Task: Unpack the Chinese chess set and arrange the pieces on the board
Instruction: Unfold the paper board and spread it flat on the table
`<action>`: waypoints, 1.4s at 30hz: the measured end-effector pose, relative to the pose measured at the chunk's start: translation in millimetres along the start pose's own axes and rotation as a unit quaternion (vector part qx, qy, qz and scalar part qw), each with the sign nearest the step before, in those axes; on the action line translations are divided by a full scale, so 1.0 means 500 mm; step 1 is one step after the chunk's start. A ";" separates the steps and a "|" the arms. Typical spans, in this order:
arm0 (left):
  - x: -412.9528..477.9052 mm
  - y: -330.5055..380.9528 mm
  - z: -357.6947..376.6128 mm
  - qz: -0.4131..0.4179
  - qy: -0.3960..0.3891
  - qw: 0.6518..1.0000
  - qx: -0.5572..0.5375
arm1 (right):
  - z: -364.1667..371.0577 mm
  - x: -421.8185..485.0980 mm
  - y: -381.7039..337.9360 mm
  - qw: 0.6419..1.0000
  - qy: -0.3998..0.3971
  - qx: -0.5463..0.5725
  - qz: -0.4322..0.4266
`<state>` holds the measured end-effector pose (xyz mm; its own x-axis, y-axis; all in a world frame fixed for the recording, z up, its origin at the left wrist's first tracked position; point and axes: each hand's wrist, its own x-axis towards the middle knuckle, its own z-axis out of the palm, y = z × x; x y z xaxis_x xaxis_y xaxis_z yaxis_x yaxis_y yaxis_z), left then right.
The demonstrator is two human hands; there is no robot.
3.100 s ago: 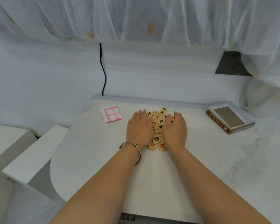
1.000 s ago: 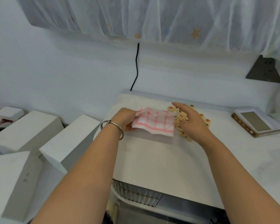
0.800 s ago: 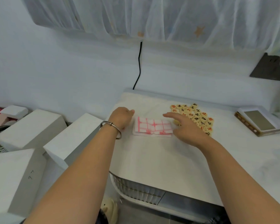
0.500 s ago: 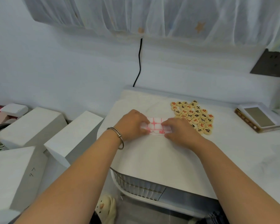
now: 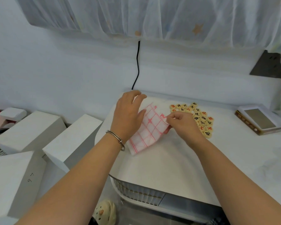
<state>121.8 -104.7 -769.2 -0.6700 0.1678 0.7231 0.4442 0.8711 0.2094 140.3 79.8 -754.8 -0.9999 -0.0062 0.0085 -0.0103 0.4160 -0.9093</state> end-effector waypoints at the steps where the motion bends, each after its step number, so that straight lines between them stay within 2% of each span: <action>1: 0.000 0.000 0.001 0.023 0.013 0.999 0.022 | 0.001 0.003 0.005 1.000 0.023 -0.007 0.007; 2: 0.000 0.000 0.002 0.044 -0.016 0.998 0.030 | 0.004 0.006 0.014 0.997 0.057 -0.044 0.002; 3: -0.001 -0.001 0.004 0.052 -0.086 0.994 0.032 | 0.006 0.006 0.024 0.989 0.095 -0.112 -0.014; 5: -0.011 -0.005 0.016 0.026 -0.268 0.962 0.041 | 0.008 0.006 0.039 0.955 0.131 -0.248 -0.093; 6: -0.016 -0.008 0.022 0.017 -0.335 0.940 0.053 | 0.011 0.007 0.044 0.938 0.119 -0.292 -0.142; 8: -0.023 -0.012 0.025 0.005 -0.405 0.912 0.059 | 0.018 0.008 0.046 0.912 0.050 -0.363 -0.187; 11: -0.018 -0.021 0.020 -0.035 -0.400 0.914 0.054 | 0.032 0.003 0.053 0.874 -0.086 -0.449 -0.165; 12: -0.015 -0.023 0.019 -0.044 -0.390 0.917 0.071 | 0.034 0.000 0.055 0.880 -0.118 -0.433 -0.156; 14: -0.010 -0.023 0.018 -0.045 -0.375 0.918 0.121 | 0.038 -0.008 0.045 0.927 -0.138 -0.319 -0.139; 16: -0.012 -0.018 0.022 -0.052 -0.381 0.912 0.145 | 0.040 -0.009 0.033 0.964 -0.107 -0.205 -0.131; 17: -0.015 -0.016 0.026 -0.059 -0.394 0.906 0.144 | 0.040 -0.007 0.030 0.966 -0.081 -0.204 -0.139; 19: -0.020 -0.015 0.033 -0.065 -0.429 0.891 0.133 | 0.034 0.002 0.039 0.943 -0.037 -0.299 -0.142; 21: -0.020 -0.015 0.032 -0.071 -0.457 0.879 0.118 | 0.025 0.008 0.053 0.914 -0.037 -0.391 -0.105; 25: 0.001 -0.010 0.017 -0.080 -0.449 0.884 0.100 | 0.018 0.013 0.071 0.898 -0.078 -0.429 -0.058; 28: 0.003 0.003 0.017 -0.054 -0.414 0.901 0.113 | 0.017 0.018 0.069 0.912 -0.093 -0.397 -0.050; 32: -0.013 0.013 0.029 -0.047 -0.433 0.896 0.088 | 0.016 0.021 0.069 0.941 -0.087 -0.324 -0.035; 35: -0.009 0.010 0.029 -0.044 -0.440 0.893 0.081 | 0.015 0.019 0.064 0.946 -0.074 -0.313 -0.036; 42: -0.008 0.008 0.027 -0.066 -0.455 0.886 0.059 | 0.033 0.014 0.066 0.970 0.033 -0.225 -0.085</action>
<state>118.1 -95.6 -780.0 -0.9374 0.3177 -0.1430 0.2979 0.9437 0.1441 133.2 78.3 -791.4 -0.9816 -0.0581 0.1819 -0.1601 0.7693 -0.6184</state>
